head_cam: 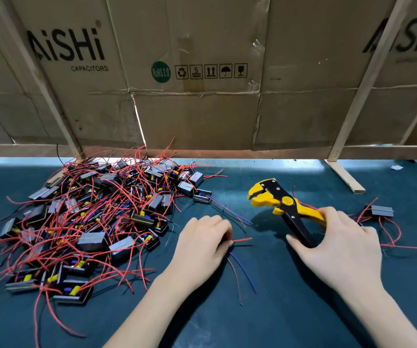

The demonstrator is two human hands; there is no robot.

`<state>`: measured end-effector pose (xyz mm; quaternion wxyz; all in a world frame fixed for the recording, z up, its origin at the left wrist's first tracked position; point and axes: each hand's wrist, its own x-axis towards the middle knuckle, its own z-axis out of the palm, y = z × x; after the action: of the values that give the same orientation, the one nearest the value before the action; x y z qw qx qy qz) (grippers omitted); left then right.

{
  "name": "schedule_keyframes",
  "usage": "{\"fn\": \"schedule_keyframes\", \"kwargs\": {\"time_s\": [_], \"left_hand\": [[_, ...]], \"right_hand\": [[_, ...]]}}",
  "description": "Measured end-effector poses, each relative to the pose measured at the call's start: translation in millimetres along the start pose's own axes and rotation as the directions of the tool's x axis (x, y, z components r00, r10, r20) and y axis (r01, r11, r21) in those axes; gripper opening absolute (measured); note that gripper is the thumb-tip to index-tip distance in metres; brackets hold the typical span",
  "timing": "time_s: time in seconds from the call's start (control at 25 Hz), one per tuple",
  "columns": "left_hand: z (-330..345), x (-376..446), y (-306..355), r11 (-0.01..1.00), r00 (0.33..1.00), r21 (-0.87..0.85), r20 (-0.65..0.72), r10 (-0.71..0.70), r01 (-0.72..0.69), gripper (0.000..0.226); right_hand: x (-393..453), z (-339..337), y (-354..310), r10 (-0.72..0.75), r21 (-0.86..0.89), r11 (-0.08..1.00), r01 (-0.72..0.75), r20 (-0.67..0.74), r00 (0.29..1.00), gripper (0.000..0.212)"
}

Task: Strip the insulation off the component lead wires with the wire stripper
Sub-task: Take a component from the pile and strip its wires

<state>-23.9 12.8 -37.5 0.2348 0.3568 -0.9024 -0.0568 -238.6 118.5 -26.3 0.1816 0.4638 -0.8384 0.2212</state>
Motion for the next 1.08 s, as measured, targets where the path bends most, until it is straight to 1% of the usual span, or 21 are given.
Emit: {"fn": "schedule_keyframes", "kwargs": {"time_s": [0.04,0.08,0.16,0.24,0.32,0.48,0.72,0.88,1.0,1.08], "left_hand": [[-2,-1,0,0.997,0.999,-0.071,-0.025,-0.023,0.022,0.009],[-4,0,1,0.979,0.996,-0.196,-0.047,-0.073,0.063,0.007],[-5,3,-3,0.874,0.974,-0.458,-0.071,-0.214,0.159,0.006],[-7,5,-8,0.788,0.946,-0.575,-0.072,-0.316,0.22,0.011],[-8,6,-10,0.752,0.934,-0.612,-0.06,-0.353,0.245,0.013],[-6,5,-7,0.739,0.922,-0.616,-0.051,-0.383,0.273,0.014],[-8,5,-6,0.692,0.94,-0.682,-0.015,-0.34,0.239,0.016],[-6,4,-5,0.744,0.946,-0.629,-0.04,-0.322,0.226,0.014],[-5,5,-8,0.74,0.928,-0.629,-0.077,-0.363,0.237,0.017],[-5,5,-11,0.74,0.928,-0.631,-0.084,-0.364,0.233,0.017]], "right_hand": [[0,1,0,-0.013,0.001,1.0,0.013,-0.009,1.0,0.06],[-1,2,0,-0.03,0.002,1.0,0.03,-0.023,0.999,0.059],[-3,4,-2,-0.069,-0.002,0.998,0.069,-0.054,0.996,0.059],[-5,6,-4,-0.105,-0.014,0.994,0.105,-0.073,0.992,0.059],[-7,8,-7,-0.127,-0.02,0.992,0.126,-0.078,0.989,0.057],[-10,11,-12,-0.137,-0.019,0.991,0.136,-0.077,0.988,0.058],[-9,11,-11,-0.114,-0.038,0.993,0.11,-0.106,0.988,0.056],[-11,14,-11,-0.165,-0.033,0.986,0.162,-0.118,0.979,0.055],[-11,15,-12,-0.179,-0.027,0.984,0.177,-0.131,0.975,0.056],[-11,14,-12,-0.177,-0.023,0.984,0.175,-0.131,0.976,0.055]]}}
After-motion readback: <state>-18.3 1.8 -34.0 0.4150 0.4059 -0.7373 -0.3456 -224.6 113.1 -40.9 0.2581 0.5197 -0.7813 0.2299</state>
